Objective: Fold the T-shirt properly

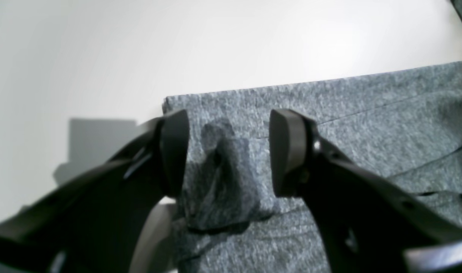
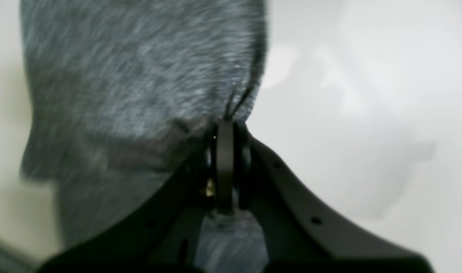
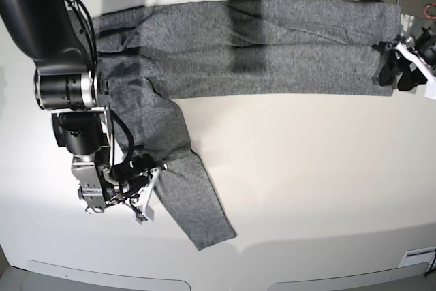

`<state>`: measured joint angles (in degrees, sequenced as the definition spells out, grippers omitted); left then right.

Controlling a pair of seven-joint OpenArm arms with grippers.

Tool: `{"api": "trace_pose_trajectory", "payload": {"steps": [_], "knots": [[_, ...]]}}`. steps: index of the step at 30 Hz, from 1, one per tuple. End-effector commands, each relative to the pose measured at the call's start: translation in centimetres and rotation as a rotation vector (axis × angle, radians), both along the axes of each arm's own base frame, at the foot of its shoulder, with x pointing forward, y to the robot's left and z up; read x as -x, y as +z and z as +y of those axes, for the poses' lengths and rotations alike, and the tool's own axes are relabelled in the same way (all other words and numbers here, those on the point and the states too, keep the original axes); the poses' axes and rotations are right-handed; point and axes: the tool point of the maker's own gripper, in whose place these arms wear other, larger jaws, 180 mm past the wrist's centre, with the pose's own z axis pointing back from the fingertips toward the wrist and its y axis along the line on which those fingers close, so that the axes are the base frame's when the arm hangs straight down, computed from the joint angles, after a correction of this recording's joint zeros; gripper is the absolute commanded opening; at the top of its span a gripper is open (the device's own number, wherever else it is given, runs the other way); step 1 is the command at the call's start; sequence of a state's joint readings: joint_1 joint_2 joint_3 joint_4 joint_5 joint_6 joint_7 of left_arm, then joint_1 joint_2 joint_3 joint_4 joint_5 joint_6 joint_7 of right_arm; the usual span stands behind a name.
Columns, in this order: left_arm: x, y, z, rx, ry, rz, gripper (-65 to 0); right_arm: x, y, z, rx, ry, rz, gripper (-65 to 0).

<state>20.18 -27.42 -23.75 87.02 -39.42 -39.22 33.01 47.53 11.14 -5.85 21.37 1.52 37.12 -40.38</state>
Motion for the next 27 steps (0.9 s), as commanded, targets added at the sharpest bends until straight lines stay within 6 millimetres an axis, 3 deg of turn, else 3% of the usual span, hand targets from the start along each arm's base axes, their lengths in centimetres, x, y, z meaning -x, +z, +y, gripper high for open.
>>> {"api": "trace_pose_trajectory", "payload": {"steps": [1, 8, 13, 17, 22, 27], "knots": [[-0.8, 1.5, 0.4, 0.0, -0.002, -0.051, -31.9, -1.6, 2.3, 0.6, -0.023, 0.028, -0.037, -65.0], [-0.9, 1.3, 0.9, -0.006, 0.034, -0.043, -31.9, -0.8, 5.3, 2.8, -0.046, 0.1, -0.067, -65.0], [-0.9, 1.3, 0.9, -0.005, 0.033, -0.044, -31.9, 1.9, 8.6, 6.0, -0.095, 0.203, -0.158, -65.0], [-0.9, 1.3, 0.9, -0.005, 0.033, -0.043, -31.9, 6.3, 10.3, 9.6, -0.215, 0.301, -0.19, -65.0], [-0.9, 1.3, 0.9, -0.005, 0.034, -0.043, -31.9, 11.2, 12.1, 11.9, -0.251, 0.381, -0.277, -65.0], [-0.9, 1.3, 0.9, -0.005, 0.033, -0.043, -31.9, 16.4, 11.6, 13.8, -0.3, 0.412, -0.278, -65.0]]}}
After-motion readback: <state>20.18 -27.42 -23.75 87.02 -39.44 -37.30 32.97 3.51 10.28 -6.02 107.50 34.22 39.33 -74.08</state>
